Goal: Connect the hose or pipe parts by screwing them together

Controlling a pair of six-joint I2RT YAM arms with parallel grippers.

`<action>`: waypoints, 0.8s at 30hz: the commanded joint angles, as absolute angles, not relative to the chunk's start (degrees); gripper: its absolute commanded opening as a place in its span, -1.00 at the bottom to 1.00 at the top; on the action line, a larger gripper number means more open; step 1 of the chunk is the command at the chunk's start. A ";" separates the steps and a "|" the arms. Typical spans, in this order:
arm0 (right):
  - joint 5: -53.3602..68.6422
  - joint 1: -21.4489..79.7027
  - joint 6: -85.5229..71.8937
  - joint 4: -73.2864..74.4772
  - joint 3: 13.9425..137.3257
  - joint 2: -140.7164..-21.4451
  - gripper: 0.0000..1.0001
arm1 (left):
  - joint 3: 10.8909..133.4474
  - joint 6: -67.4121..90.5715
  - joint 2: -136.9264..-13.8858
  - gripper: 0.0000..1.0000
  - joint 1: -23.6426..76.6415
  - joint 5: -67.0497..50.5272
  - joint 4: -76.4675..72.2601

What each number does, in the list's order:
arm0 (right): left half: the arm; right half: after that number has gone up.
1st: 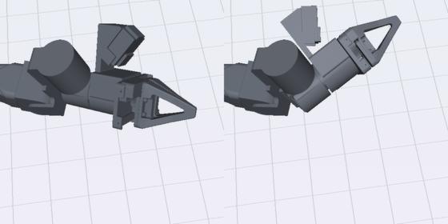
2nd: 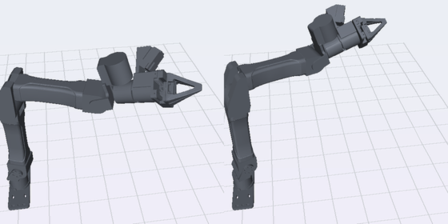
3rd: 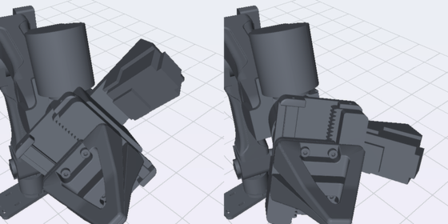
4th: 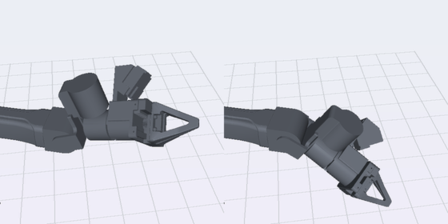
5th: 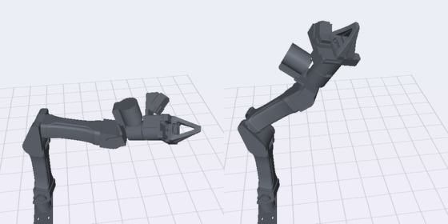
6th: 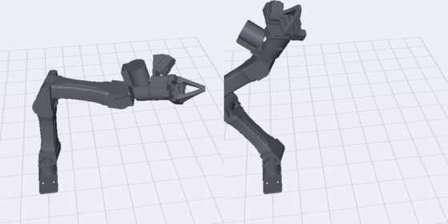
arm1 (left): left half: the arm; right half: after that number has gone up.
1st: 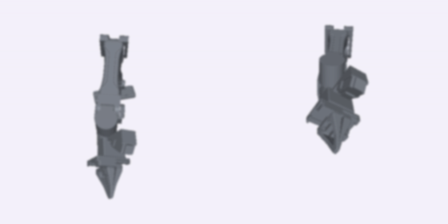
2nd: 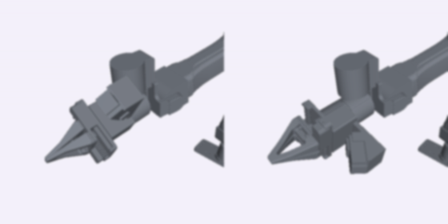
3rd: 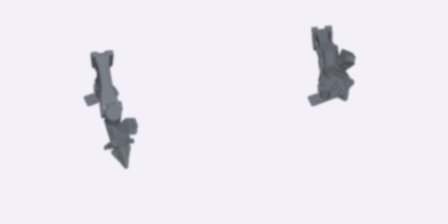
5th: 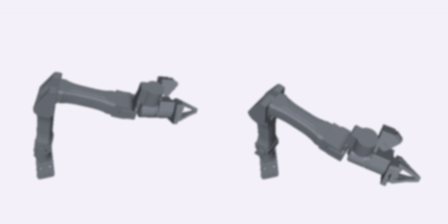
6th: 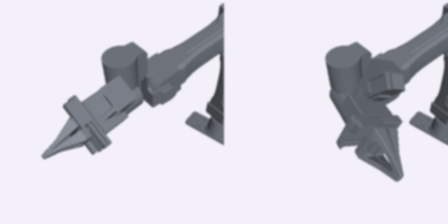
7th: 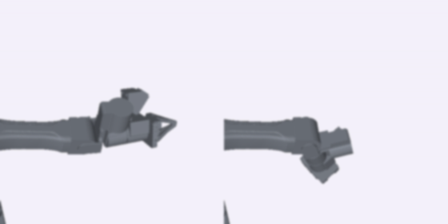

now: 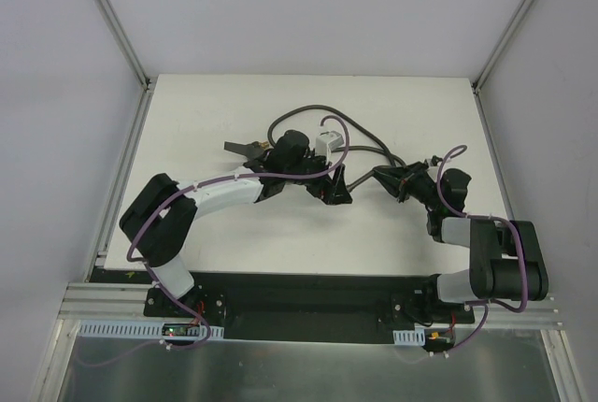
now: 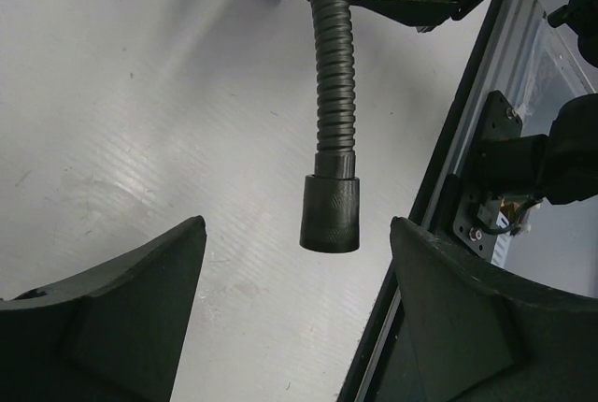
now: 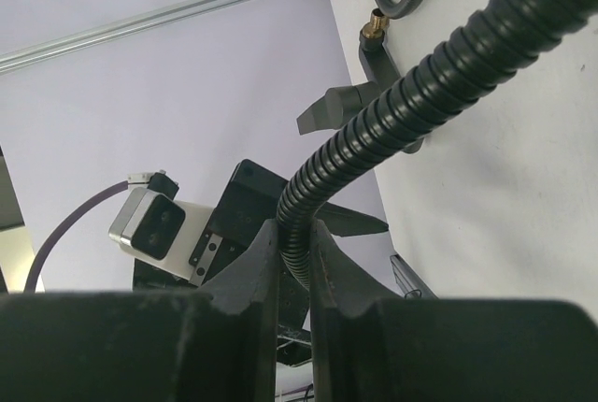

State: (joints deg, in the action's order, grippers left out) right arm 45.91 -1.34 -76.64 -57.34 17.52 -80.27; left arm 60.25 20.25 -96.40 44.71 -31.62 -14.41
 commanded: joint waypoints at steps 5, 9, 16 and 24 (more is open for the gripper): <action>46.67 -1.23 -79.01 -65.47 16.61 -80.50 -0.98 | 62.23 21.44 -97.12 0.43 45.61 -34.72 -19.16; 46.67 -1.23 -79.80 -66.62 16.35 -80.95 -0.98 | 62.58 21.88 -97.91 0.29 45.70 -35.68 -19.77; 46.58 -1.23 -79.81 -67.06 16.17 -81.30 -0.98 | 63.10 22.76 -98.09 -0.50 45.79 -35.69 -19.86; 49.65 -1.84 -74.90 -67.24 16.87 -81.91 -0.47 | 65.56 23.47 -97.56 -1.00 45.35 -35.07 -13.63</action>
